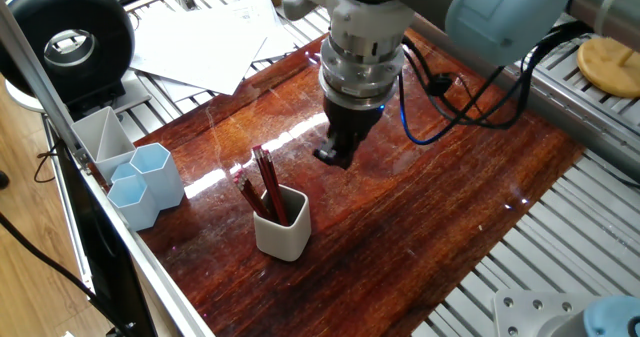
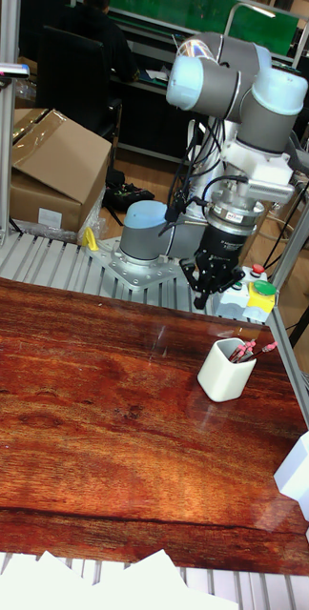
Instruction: Put the pen into the pen holder
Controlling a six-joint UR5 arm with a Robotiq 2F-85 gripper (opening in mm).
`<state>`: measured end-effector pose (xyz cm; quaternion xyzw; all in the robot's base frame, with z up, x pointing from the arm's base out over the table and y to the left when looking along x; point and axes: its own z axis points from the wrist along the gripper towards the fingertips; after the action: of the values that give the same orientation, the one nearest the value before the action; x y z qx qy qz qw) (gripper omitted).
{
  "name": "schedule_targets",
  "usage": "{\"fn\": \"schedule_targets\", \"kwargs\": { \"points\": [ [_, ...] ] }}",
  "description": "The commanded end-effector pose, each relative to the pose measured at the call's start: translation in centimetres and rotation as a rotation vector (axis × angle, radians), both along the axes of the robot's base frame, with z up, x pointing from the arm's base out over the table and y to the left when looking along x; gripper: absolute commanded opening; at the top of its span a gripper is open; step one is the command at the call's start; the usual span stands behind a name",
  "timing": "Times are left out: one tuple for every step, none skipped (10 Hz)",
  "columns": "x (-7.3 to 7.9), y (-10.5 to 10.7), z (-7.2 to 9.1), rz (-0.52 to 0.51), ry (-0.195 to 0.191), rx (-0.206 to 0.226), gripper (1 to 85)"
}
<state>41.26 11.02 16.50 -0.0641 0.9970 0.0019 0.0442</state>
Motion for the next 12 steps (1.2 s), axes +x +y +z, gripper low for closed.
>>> {"fn": "schedule_targets", "kwargs": {
  "points": [
    [1.6,1.3,0.2,-0.203,-0.044,0.082,1.0],
    [0.8,-0.2,0.0,-0.272,-0.02,0.029,1.0],
    [0.4,-1.0,0.0,-0.25,-0.007,-0.005,1.0],
    [0.0,-1.0,0.0,-0.214,0.006,-0.013,1.0],
    [0.1,-1.1,0.1,-0.161,0.013,-0.003,1.0],
    [1.5,-3.3,1.5,-0.109,0.046,0.0,1.0],
    [3.0,-4.6,2.8,-0.064,0.077,0.011,1.0],
    [4.7,-5.3,4.2,-0.028,0.102,0.02,1.0],
    [6.4,-5.4,4.7,-0.013,0.116,0.016,1.0],
    [7.9,-4.6,4.1,-0.032,0.099,0.005,1.0],
    [8.4,-3.5,3.4,-0.06,0.103,0.032,1.0],
    [8.6,-3.8,2.7,-0.089,0.104,0.019,1.0]
  ]
}}
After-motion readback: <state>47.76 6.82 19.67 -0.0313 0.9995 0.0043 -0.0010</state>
